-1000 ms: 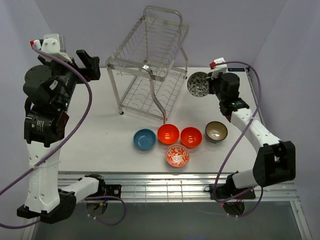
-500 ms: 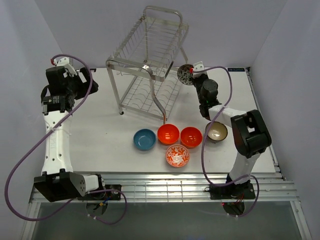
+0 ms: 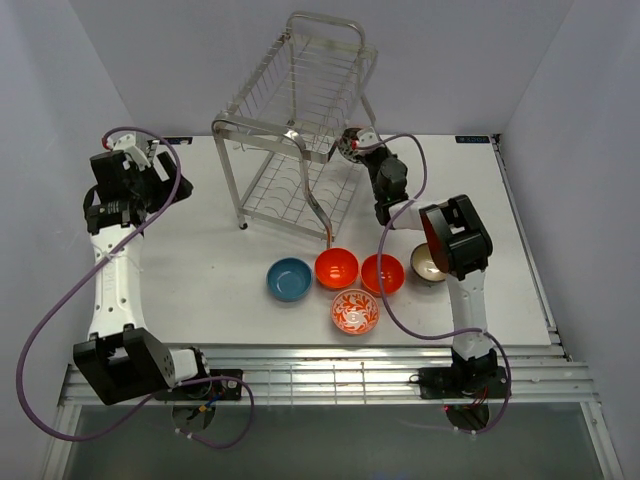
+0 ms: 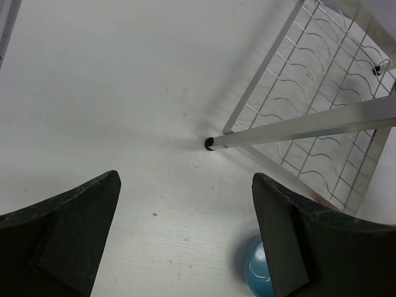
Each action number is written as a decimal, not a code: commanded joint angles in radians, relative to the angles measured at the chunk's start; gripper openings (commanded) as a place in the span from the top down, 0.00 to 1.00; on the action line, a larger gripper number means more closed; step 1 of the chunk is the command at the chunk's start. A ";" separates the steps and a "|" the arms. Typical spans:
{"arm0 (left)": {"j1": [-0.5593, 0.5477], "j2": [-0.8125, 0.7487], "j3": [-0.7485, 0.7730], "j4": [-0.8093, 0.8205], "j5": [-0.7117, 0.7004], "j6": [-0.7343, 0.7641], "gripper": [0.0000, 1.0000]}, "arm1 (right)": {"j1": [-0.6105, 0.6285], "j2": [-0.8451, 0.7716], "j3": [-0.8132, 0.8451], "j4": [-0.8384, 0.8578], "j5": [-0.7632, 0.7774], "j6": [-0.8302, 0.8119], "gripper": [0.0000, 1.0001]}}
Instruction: Load the bowls into the dish rack
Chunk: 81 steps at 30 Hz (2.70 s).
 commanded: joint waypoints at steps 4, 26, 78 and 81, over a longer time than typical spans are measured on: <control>0.035 -0.032 -0.065 0.062 0.039 0.016 0.02 | 0.033 0.099 0.208 0.328 0.089 -0.161 0.92; 0.125 0.000 -0.087 0.085 0.108 0.042 0.02 | 0.039 0.311 0.408 0.422 0.025 -0.330 0.92; 0.148 -0.052 -0.100 0.011 0.172 0.176 0.02 | 0.013 -0.121 -0.201 0.466 -0.138 -0.239 0.19; 0.153 -0.064 -0.100 -0.070 0.269 0.306 0.02 | 0.016 -0.250 -0.331 0.440 -0.124 -0.224 0.12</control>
